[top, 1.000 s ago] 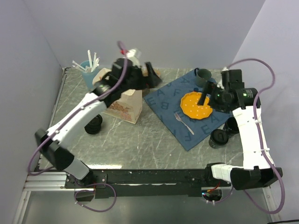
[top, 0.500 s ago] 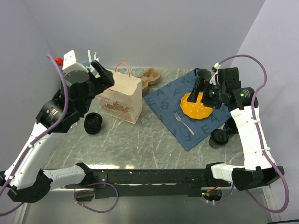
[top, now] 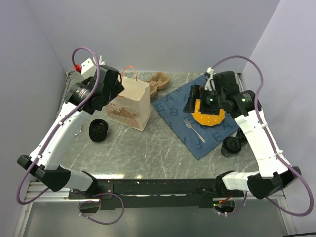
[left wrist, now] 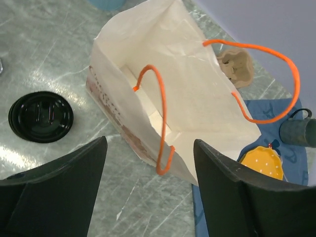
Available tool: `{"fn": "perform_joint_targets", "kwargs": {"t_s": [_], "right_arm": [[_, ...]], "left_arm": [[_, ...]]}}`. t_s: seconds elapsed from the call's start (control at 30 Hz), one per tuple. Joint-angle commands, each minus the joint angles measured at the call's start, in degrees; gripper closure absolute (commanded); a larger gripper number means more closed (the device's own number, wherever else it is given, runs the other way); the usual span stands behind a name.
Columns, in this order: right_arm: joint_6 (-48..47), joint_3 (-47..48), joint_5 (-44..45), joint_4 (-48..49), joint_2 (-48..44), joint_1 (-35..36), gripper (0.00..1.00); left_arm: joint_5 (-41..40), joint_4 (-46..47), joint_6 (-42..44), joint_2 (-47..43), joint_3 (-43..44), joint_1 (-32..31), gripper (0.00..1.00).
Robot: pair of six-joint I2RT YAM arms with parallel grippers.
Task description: Pack the takeout coffee
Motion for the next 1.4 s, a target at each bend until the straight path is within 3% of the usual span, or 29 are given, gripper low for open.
{"fn": "perform_joint_targets", "kwargs": {"t_s": [0.0,0.23,0.43,0.73,1.1,1.23,1.37], "right_arm": [[3.5,7.3,2.2,4.2,4.0,5.6,0.0],[22.7,18.6,6.5,4.2,13.1,9.9,0.0],[31.2,22.7,8.7,11.0,20.8,13.8,0.05],[31.5,41.9,13.1,5.5,37.2,20.4,0.11],[32.7,45.7,17.2,1.4,43.9,23.5,0.2],[31.3,46.1,18.9,1.4,44.8,23.7,0.33],[29.5,45.4,18.7,3.0,44.3,23.9,0.5]], "left_arm": [[0.5,-2.0,-2.1,-0.6,3.6,0.7,0.23],[9.7,8.7,9.6,-5.6,-2.6,0.8,0.16],[11.1,7.3,15.9,-8.2,-5.7,0.7,0.1],[10.2,4.1,21.6,-10.1,-7.0,0.7,0.05],[10.9,7.2,24.4,-14.5,-9.3,0.0,0.03],[10.0,6.3,24.3,-14.8,-7.6,-0.2,0.03],[0.5,3.5,26.6,-14.2,-1.7,-0.6,0.02]]}}
